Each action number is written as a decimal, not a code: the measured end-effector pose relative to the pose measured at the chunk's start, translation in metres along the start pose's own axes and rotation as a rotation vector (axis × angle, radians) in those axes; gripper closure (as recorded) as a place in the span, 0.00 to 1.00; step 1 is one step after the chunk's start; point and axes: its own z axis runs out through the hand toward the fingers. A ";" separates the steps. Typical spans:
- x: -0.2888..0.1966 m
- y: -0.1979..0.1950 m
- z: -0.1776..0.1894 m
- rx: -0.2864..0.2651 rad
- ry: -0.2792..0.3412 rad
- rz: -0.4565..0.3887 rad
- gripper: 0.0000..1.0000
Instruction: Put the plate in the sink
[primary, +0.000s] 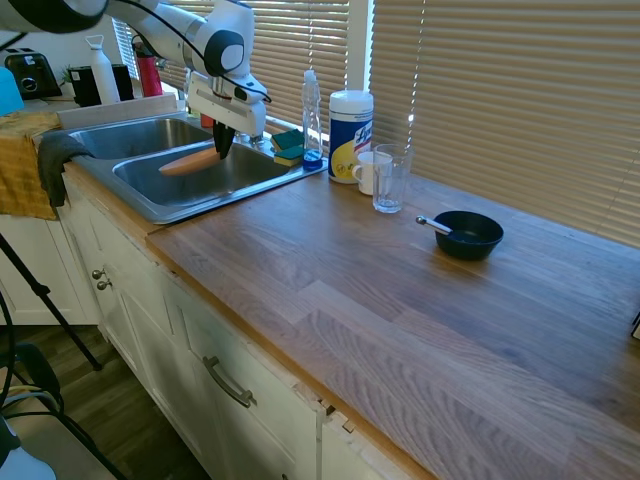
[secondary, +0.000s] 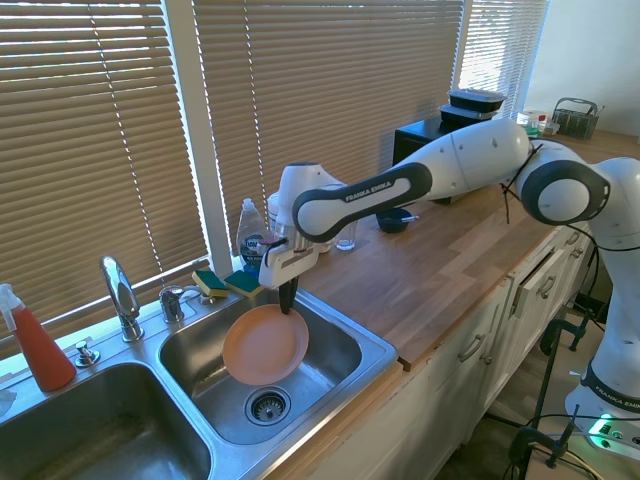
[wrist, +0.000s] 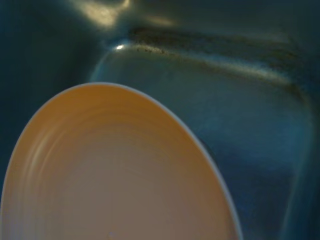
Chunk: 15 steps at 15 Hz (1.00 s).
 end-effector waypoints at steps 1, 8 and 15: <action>0.004 -0.004 0.017 -0.024 -0.008 0.001 1.00; 0.024 -0.019 0.098 -0.115 -0.047 0.027 0.00; 0.031 -0.021 0.096 -0.135 -0.046 0.051 0.00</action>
